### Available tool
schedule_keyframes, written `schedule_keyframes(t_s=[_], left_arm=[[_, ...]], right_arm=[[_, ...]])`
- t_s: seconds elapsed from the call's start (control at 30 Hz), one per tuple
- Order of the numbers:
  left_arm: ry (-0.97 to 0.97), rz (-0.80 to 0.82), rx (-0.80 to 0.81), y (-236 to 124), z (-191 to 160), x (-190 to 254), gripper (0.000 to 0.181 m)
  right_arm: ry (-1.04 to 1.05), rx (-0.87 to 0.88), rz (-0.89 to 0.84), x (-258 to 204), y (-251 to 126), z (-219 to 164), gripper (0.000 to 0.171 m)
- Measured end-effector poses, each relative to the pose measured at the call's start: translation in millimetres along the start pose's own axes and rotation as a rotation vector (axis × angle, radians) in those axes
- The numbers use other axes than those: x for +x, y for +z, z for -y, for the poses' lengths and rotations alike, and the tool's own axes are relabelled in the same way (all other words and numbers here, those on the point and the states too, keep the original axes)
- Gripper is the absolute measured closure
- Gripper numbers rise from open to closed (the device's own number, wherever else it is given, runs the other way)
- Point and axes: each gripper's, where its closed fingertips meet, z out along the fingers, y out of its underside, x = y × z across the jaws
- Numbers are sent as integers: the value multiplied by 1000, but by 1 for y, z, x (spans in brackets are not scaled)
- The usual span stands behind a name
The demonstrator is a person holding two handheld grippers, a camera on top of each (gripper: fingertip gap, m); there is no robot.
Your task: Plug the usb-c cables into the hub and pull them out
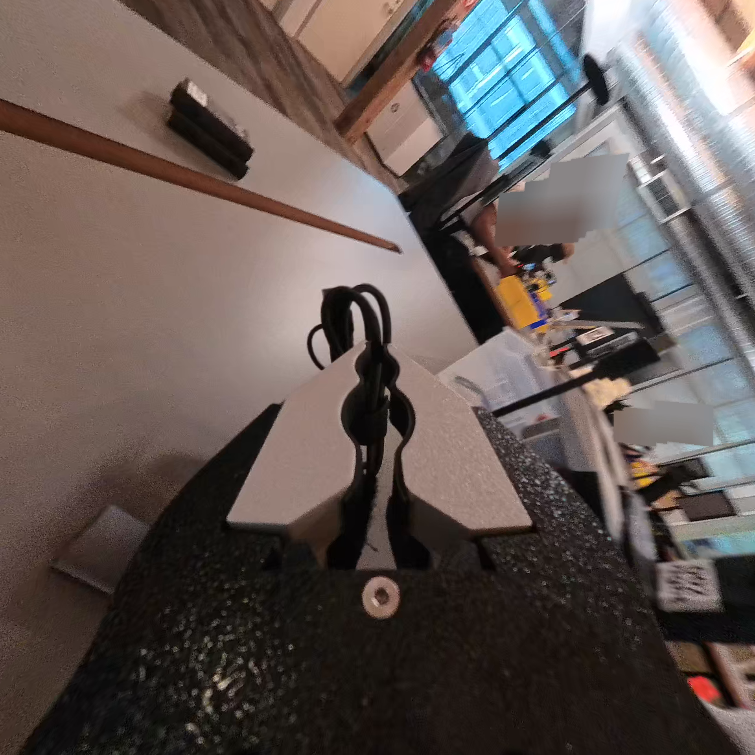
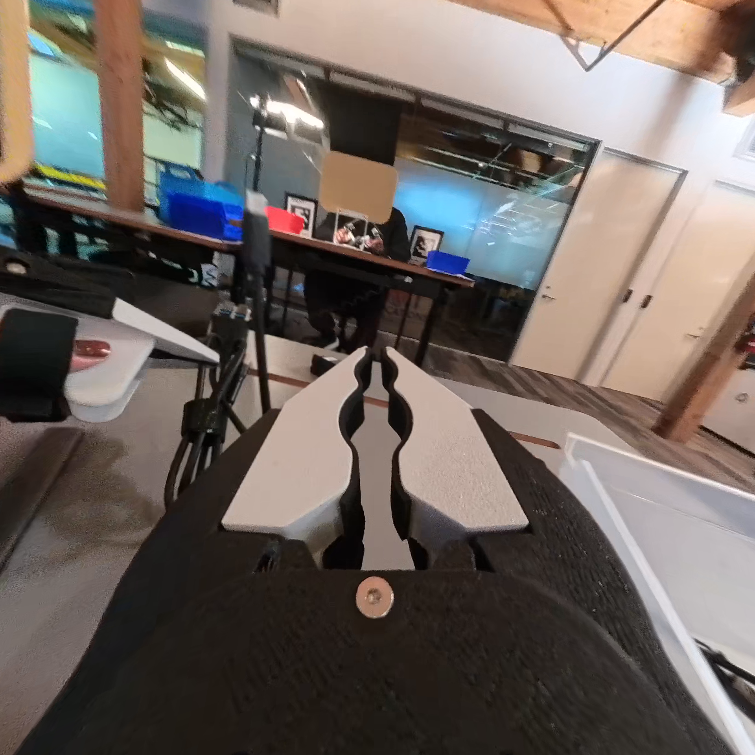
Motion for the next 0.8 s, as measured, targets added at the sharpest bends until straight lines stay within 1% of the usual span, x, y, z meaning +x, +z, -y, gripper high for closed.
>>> schedule_keyframes(t_s=[0.07, 0.1, 0.17, 0.23, 0.27, 0.3, 0.33, 0.37, 0.4, 0.47, 0.53, 0.57, 0.67, 0.8], left_arm=[[86, 87, -18, 4, -3, -15, 178], [124, 108, -27, 4, -4, -17, 172], [195, 158, -29, -1, -1, -19, 150], [320, 172, 22, -17, 8, -7, 128], [400, 171, 55, -28, 13, 2, 128], [484, 186, 86, -41, 16, 9, 129], [571, 209, 117, -55, 19, 15, 131], [664, 240, 146, -70, 20, 20, 133], [753, 284, 178, -86, 20, 23, 137], [914, 353, 242, -115, 16, 28, 141], [1030, 397, 243, -134, 4, 27, 148], [1062, 408, 233, -140, -2, 26, 148], [1094, 383, 216, -153, -16, 24, 151], [1010, 304, 210, -160, -19, 21, 154]], right_arm=[[-15, -6, 3, -2, 0, -1, 169], [-16, -8, 9, -4, 0, -1, 168], [-24, -5, 12, -6, 0, 0, 167], [-27, 13, 35, -11, 0, 3, 165], [-34, 36, 73, -18, -2, 8, 163], [-48, 74, 153, -34, -4, 16, 163], [-63, 106, 279, -57, -10, 24, 165], [-63, 100, 404, -81, -16, 26, 161], [-46, 56, 526, -105, -22, 23, 157], [31, -154, 748, -146, -31, -2, 148], [121, -366, 862, -171, -38, -29, 139], [143, -453, 876, -176, -40, -42, 135], [89, -633, 872, -185, -46, -71, 135], [27, -721, 858, -193, -54, -81, 136]])
